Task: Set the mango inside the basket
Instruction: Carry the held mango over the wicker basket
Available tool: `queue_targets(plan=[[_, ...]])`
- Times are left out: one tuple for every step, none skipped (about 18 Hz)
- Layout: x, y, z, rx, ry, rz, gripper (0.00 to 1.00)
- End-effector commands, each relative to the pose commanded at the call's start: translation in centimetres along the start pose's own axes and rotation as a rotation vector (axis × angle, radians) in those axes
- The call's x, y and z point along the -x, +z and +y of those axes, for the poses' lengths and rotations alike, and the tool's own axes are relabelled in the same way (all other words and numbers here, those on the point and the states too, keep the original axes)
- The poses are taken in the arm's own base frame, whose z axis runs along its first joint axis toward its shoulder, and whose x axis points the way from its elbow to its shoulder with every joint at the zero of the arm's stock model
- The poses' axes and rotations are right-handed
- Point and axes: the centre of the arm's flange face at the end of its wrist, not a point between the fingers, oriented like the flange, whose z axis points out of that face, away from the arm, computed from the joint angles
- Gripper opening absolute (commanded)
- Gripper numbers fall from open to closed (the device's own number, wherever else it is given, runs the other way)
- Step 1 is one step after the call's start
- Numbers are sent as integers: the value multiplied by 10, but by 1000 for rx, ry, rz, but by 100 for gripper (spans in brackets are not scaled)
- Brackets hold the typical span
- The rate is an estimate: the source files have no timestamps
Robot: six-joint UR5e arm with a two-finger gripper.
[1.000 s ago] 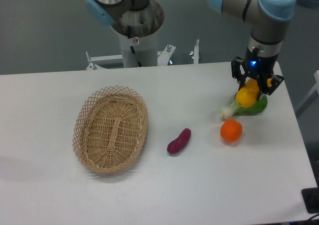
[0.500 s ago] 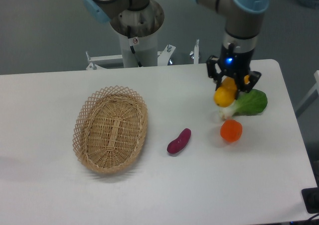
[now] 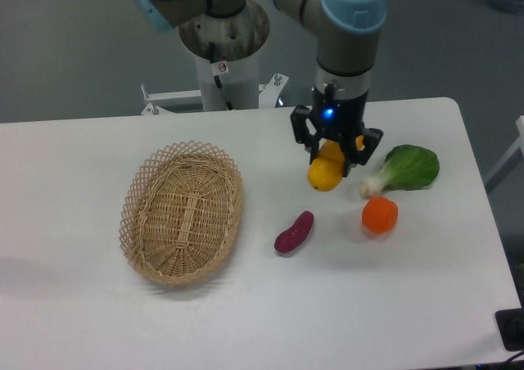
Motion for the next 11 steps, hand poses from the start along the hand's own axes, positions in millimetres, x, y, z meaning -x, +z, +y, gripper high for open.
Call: queue_targets(plan=[[-4,2,-6,-10,-8,-4,37],[-9,4,-12,-20,-25,-4,37],[-15,6,-19,-28,-44,-5,37],[-22,10,-27,-34,-57,-1,37],[-32,17,-34,-31,-60,8,37],[-42,25,-39,-25,-68,20,37],[-55,35,-44,-17,-67,35,37],[-68,41,-49,-16,-67,43,37],[-80,50,-57,-19,-80,44,36],[-91,59,-68,-27,-99,40,36],[-104,64,-78,-38,-120,33,36]])
